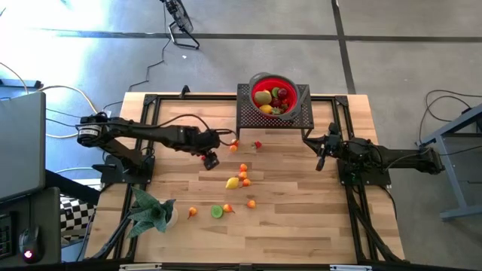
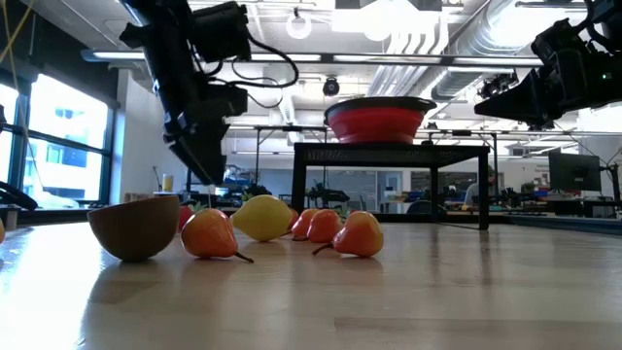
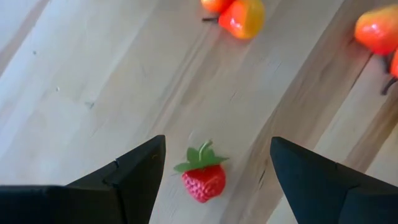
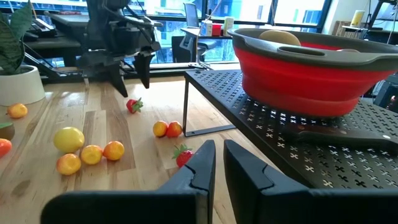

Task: Pick & Place Fruit
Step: Put the strawberry into the strainer on the shelf

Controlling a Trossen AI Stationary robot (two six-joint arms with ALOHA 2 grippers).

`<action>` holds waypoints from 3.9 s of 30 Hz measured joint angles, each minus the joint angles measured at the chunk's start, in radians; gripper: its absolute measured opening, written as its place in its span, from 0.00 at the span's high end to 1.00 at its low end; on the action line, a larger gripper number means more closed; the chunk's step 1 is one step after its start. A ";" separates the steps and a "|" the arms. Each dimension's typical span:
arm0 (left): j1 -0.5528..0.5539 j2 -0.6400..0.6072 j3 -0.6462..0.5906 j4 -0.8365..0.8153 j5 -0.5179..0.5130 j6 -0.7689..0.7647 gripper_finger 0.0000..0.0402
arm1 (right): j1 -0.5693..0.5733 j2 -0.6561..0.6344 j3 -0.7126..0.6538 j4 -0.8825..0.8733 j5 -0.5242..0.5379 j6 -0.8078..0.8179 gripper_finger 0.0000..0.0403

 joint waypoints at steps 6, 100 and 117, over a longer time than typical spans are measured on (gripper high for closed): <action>0.000 0.000 -0.028 0.006 0.000 0.000 0.29 | 0.000 0.000 0.000 0.000 0.000 0.000 0.93; 0.000 0.127 -0.143 0.227 -0.022 -0.105 0.62 | 0.000 0.013 0.000 -0.003 0.008 0.000 0.93; 0.001 0.129 -0.074 0.231 -0.033 -0.036 0.63 | 0.000 0.013 0.000 -0.003 0.008 0.000 0.93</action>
